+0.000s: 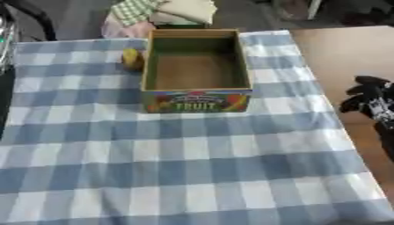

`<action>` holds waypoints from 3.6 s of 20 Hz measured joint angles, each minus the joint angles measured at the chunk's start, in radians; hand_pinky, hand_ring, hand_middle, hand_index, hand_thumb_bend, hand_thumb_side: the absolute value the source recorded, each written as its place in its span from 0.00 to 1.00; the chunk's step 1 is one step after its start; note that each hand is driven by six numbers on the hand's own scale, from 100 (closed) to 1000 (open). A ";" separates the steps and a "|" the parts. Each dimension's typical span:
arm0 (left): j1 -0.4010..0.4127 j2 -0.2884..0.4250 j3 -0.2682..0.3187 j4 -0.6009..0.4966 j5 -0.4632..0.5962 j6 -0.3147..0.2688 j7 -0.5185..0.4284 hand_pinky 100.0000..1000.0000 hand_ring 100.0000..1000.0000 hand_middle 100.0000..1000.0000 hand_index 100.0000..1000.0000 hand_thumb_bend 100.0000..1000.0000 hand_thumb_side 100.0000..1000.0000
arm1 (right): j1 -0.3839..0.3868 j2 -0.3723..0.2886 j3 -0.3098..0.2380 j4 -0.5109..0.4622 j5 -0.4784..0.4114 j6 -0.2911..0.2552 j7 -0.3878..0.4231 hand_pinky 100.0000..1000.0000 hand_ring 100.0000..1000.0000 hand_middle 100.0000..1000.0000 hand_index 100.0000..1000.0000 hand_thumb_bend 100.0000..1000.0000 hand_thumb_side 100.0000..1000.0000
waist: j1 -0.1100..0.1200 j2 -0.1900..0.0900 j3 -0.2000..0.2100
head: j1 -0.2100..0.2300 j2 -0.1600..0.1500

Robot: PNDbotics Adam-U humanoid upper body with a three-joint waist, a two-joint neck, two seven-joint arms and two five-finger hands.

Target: Pick up objects on the table and place them in the box.

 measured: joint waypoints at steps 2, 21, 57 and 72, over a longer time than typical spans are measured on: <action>-0.041 0.002 -0.035 0.052 -0.029 0.025 -0.005 0.57 0.50 0.53 0.61 0.68 0.39 | -0.001 0.000 0.000 0.000 0.002 -0.001 0.002 0.53 0.52 0.55 0.76 0.00 0.45 | 0.008 0.003 -0.012 | 0.004 -0.004; -0.120 0.032 -0.303 0.522 -0.329 -0.122 -0.129 0.64 0.58 0.59 0.66 0.67 0.23 | -0.005 -0.009 0.006 0.000 0.008 0.001 0.009 0.53 0.52 0.55 0.76 0.00 0.45 | 0.030 0.014 -0.043 | 0.013 -0.007; -0.100 -0.094 -0.081 0.518 -0.953 -0.193 -0.300 0.59 0.49 0.51 0.62 0.51 0.11 | -0.010 -0.008 0.006 0.000 0.008 -0.003 0.020 0.54 0.52 0.55 0.76 0.00 0.46 | 0.021 0.031 -0.051 | 0.018 -0.015; -0.089 -0.103 -0.081 0.512 -0.956 -0.181 -0.212 0.51 0.32 0.23 0.26 0.00 0.00 | -0.010 -0.007 0.005 0.000 0.008 -0.006 0.023 0.54 0.52 0.55 0.76 0.00 0.47 | 0.018 0.032 -0.051 | 0.018 -0.016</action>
